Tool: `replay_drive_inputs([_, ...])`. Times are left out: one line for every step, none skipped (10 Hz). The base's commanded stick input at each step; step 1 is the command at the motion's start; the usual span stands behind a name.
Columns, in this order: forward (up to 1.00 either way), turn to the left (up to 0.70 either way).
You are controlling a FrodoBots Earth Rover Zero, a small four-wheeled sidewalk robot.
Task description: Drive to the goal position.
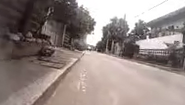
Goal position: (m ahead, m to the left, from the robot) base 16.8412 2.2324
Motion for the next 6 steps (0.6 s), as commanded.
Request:
replay_drive_inputs([1.00, 0.00])
replay_drive_inputs([1.00, 0.00])
replay_drive_inputs([1.00, 0.00])
replay_drive_inputs([1.00, 0.00])
replay_drive_inputs([1.00, 0.00])
replay_drive_inputs([1.00, 0.00])
